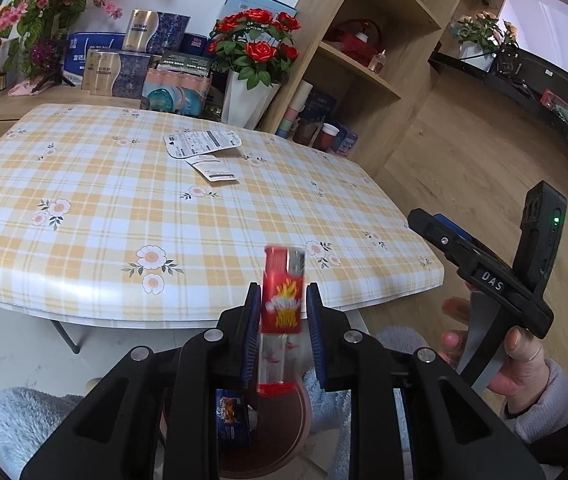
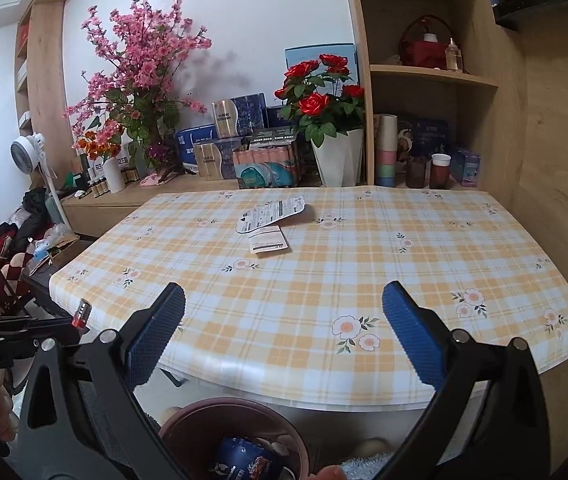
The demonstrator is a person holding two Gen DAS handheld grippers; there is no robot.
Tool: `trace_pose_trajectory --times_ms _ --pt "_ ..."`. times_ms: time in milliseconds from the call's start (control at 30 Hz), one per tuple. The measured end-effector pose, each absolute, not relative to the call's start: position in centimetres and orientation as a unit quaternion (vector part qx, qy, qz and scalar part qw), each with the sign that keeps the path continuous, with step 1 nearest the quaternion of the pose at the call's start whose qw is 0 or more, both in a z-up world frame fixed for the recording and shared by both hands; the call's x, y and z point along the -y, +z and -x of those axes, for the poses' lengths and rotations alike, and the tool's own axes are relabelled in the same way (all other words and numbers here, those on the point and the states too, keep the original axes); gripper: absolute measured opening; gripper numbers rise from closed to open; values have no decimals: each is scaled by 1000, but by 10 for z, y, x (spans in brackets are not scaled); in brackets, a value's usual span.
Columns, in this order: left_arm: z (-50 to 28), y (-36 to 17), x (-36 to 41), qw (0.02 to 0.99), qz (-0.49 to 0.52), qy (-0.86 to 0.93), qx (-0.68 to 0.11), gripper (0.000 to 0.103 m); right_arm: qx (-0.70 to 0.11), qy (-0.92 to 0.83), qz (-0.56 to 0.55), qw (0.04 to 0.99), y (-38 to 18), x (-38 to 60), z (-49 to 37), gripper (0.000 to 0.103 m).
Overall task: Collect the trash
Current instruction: 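Lower the red lighter into the bin and open the left gripper, then move both grippers back over the table toward the paper cards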
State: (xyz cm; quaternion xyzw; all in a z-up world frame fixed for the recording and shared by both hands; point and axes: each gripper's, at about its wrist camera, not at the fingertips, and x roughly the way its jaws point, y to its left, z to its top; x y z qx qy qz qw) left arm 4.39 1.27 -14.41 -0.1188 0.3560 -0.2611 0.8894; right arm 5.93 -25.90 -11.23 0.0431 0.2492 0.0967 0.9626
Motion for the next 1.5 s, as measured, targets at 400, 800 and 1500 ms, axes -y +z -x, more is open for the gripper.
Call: trace_pose_trajectory --times_ms 400,800,1500 --pt "-41 -136 -19 907 115 -232 -331 92 -256 83 -40 962 -119 261 -60 98" --pt "-70 -144 -54 935 98 -102 -327 97 -307 110 -72 943 -133 268 -82 98" --pt "-117 -134 -57 949 48 -83 -300 97 -367 71 -32 927 -147 277 -139 97"
